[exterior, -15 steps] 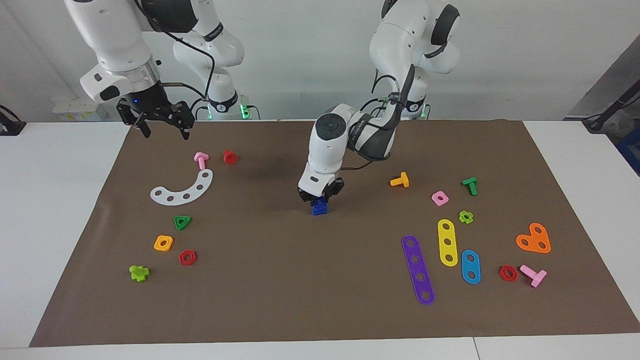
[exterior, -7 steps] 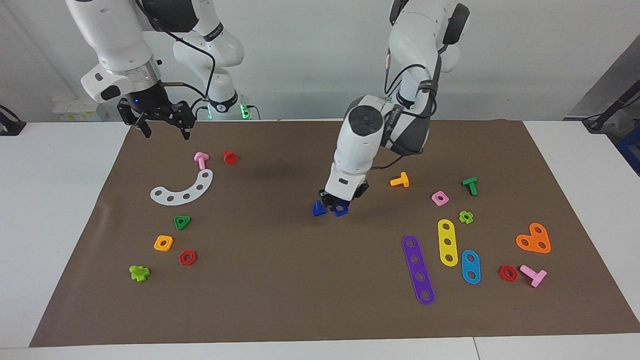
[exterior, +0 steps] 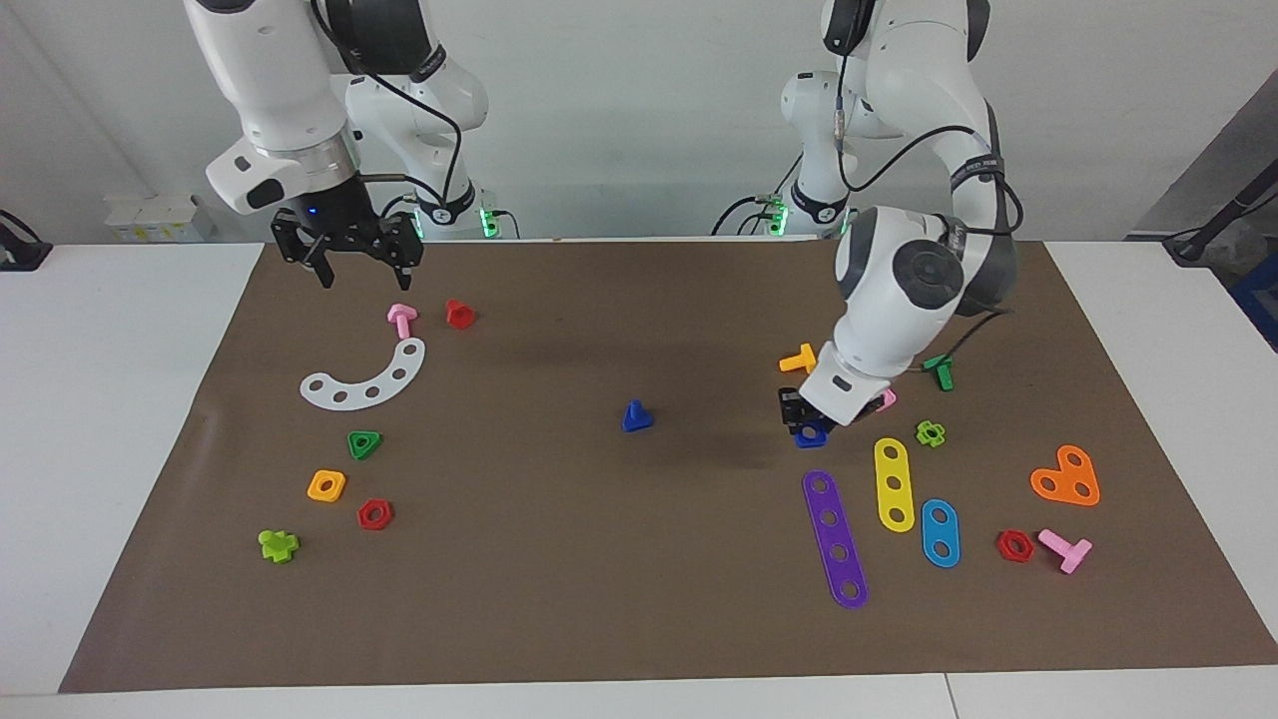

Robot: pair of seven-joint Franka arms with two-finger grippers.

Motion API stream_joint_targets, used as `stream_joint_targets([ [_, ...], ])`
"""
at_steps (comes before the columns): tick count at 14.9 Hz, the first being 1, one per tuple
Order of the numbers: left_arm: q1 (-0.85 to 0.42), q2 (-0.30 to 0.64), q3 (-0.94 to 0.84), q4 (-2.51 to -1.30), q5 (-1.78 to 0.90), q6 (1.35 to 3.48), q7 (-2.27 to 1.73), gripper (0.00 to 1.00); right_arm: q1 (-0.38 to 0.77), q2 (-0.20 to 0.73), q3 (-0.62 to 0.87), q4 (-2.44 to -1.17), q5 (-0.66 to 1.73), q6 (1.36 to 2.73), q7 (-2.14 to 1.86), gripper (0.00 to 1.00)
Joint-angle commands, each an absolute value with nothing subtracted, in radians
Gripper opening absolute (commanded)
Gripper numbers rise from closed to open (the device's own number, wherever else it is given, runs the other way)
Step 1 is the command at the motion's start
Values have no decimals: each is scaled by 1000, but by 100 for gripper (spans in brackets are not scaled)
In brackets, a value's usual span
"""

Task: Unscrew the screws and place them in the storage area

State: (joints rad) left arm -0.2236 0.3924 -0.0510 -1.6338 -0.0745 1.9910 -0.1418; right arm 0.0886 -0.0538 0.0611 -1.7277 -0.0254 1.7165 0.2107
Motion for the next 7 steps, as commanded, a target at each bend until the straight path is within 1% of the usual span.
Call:
stream_joint_targets([
  [1, -193, 264, -54, -1946, -91, 2225, -37, 21, 142, -63, 64, -1804, -12, 1808, 271, 100],
  [2, -193, 252, -54, -2000, -89, 2265, -20, 21, 178, -42, 64, -1804, -12, 1828, 313, 100],
  [3, -193, 252, -52, -2019, -86, 2264, -14, 23, 216, -19, 64, -1804, -12, 1865, 355, 100],
  [4, -193, 250, -52, -2029, -84, 2260, -14, 28, 239, 3, 64, -1804, -12, 1893, 386, 100],
  [5, -193, 245, -52, -2046, -69, 2260, -15, 46, 262, 26, 64, -1804, -14, 1911, 408, 100],
  [6, -193, 241, -52, -2048, -34, 2255, -14, 74, 296, 53, 64, -1804, -14, 1946, 435, 100],
  [7, -193, 239, -52, -2046, -16, 2249, -14, 100, 329, 81, 64, -1804, -14, 1980, 477, 99],
])
